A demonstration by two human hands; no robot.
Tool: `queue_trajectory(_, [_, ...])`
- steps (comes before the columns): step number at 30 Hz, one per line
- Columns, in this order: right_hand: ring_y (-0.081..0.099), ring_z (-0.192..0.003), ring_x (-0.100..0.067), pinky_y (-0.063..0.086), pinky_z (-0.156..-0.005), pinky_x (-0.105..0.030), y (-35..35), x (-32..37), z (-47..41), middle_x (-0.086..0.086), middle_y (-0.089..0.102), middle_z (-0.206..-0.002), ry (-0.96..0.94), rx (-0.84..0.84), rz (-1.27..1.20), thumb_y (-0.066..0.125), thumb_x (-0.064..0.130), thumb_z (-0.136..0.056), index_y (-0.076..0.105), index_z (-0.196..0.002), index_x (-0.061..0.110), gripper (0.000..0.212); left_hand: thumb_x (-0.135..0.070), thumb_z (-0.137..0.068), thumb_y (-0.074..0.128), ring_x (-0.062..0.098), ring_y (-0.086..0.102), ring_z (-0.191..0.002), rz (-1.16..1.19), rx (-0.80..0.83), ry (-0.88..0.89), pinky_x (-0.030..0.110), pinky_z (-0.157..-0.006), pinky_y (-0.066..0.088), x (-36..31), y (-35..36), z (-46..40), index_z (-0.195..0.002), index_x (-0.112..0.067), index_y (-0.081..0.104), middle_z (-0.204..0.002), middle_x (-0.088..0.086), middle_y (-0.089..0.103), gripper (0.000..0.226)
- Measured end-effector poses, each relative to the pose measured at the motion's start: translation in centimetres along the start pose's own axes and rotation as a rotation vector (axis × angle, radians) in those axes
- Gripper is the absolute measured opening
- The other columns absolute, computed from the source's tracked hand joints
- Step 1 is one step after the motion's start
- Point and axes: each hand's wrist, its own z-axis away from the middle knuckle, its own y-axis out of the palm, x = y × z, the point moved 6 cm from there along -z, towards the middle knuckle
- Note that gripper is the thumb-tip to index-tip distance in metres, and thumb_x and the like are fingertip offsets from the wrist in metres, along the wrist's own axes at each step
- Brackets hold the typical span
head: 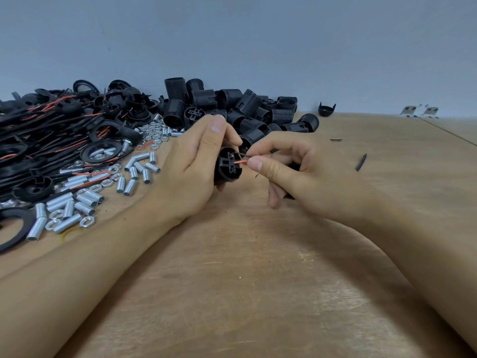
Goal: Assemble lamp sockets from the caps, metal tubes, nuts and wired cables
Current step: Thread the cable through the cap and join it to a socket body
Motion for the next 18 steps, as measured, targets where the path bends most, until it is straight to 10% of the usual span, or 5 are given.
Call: queue_trajectory(18, [0.06, -0.044, -0.008, 0.051, -0.052, -0.021, 0.6, 1.2, 0.4, -0.011, 0.058, -0.051, -0.043, -0.035, 0.06, 0.067, 0.015, -0.092, 0.066, -0.085, 0.016, 0.008, -0.028, -0.108, 0.031, 0.027, 0.058, -0.048, -0.054, -0.095, 0.017, 0.039, -0.039, 0.046, -0.3, -0.2, 0.1, -0.087, -0.015, 0.057, -0.063, 0.007, 0.058, 0.035])
